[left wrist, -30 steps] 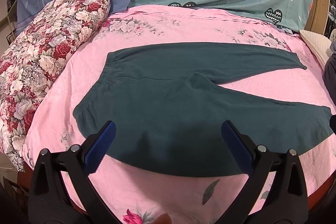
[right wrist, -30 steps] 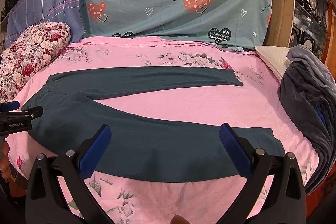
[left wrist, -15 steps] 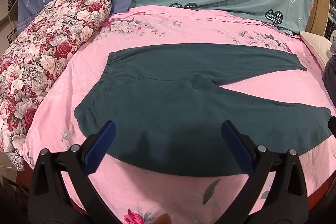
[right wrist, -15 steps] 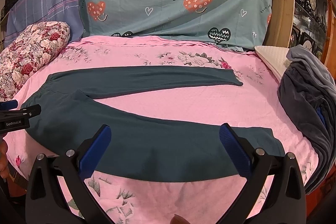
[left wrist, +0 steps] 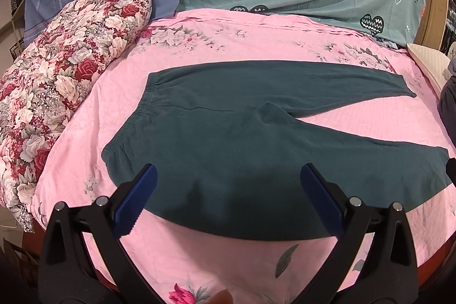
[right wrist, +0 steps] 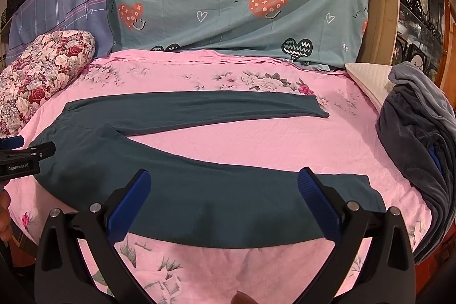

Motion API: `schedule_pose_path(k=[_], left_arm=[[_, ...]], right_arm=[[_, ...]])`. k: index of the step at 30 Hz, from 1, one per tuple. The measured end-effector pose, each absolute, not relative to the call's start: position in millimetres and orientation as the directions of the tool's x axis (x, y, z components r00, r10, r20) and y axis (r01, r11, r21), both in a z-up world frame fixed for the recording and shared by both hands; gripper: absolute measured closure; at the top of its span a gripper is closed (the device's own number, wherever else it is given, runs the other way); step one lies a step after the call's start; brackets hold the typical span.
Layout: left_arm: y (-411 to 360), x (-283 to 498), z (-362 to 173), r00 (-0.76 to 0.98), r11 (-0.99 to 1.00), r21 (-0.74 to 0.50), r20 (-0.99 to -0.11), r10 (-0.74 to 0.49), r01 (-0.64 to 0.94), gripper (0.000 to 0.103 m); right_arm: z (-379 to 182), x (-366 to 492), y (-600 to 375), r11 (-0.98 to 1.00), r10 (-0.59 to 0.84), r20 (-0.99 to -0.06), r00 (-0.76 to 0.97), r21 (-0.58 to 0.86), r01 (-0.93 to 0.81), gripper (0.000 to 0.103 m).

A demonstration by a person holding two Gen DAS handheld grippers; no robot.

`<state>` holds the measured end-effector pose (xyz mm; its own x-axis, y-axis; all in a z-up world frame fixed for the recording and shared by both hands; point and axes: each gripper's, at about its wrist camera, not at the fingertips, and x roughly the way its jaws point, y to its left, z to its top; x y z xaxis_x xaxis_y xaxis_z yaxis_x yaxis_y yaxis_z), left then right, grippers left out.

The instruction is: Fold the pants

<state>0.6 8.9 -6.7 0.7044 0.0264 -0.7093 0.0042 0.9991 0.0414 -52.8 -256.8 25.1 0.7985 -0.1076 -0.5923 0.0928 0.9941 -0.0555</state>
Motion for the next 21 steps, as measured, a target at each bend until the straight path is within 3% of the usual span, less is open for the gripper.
schedule_pose_path(k=[14, 21], left_arm=[[11.1, 8.2, -4.4, 0.707, 0.997, 0.072, -0.706, 0.04, 0.015, 0.002], [79.6, 75.2, 9.1, 0.695, 0.999, 0.041, -0.719, 0.004, 0.036, 0.002]], right_arm=[[21.2, -46.5, -259.3, 0.995, -0.095, -0.607, 0.789, -0.053, 0.079, 0.001], [23.0, -3.1, -270.9, 0.998, -0.049, -0.644, 0.763, -0.057, 0.016, 0.001]])
